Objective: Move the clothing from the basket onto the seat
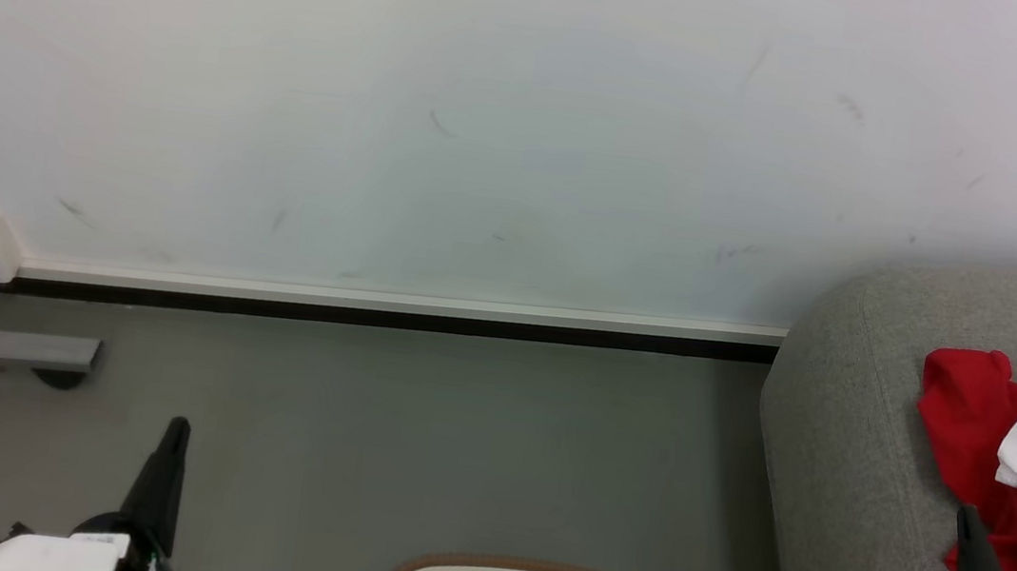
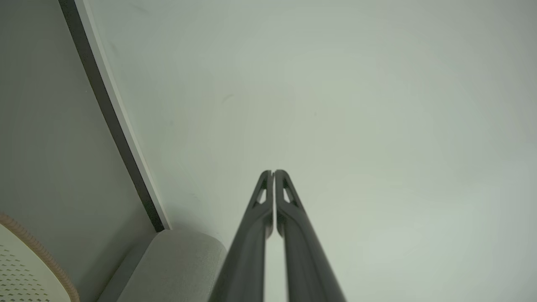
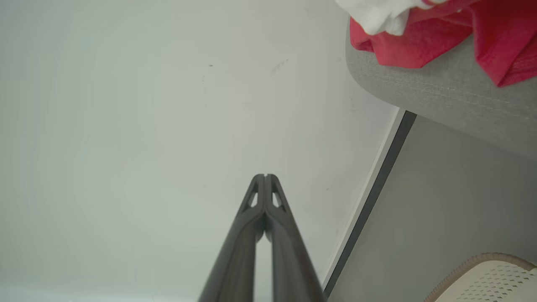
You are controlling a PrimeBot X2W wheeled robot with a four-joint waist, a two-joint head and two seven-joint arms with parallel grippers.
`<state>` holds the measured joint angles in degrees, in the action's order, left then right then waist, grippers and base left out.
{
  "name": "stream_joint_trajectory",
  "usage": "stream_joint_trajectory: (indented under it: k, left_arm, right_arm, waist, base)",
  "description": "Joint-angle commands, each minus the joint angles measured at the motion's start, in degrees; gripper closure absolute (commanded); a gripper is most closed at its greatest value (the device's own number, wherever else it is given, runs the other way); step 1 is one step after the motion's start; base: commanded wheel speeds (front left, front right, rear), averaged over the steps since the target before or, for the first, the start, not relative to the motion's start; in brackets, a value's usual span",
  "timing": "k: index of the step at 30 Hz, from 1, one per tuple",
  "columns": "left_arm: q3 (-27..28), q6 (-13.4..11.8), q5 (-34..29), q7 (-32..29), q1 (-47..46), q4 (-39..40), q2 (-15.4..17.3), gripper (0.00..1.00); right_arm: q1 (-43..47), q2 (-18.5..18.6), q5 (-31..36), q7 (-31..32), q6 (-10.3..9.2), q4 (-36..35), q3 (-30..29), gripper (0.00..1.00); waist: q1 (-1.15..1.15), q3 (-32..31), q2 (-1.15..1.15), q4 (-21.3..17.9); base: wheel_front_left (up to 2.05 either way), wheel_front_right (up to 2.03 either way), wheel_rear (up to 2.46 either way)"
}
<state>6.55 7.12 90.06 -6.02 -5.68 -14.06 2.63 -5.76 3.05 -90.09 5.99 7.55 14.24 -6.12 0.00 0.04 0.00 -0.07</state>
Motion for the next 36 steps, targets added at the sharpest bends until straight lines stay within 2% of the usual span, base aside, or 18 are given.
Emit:
stream_joint_trajectory:
  k: [1,5,36]
  left_arm:
    - [0.0,0.5,1.1,-0.4,-0.7,0.0,0.4,1.0]
    - [0.0,0.6,2.9,-0.8,-0.9,-0.1,0.4,1.0]
    - [0.0,0.5,2.7,-0.8,-0.8,0.0,0.4,1.0]
  right_arm:
    - [-0.7,-0.2,-1.3,0.4,-0.11,-0.4,-0.4,1.0]
    - [-0.8,-0.2,-2.6,0.8,-0.12,-0.4,-0.7,1.0]
    - [-0.8,-0.2,-2.3,0.8,-0.12,-0.4,-0.7,1.0]
  waist:
    - [0.0,0.0,0.0,0.0]
    - [0.0,0.1,0.0,0.1]
    - [0.0,0.1,0.0,0.1]
  base:
    - [0.0,0.0,0.0]
    - [0.0,0.0,0.0]
    - [0.0,0.0,0.0]
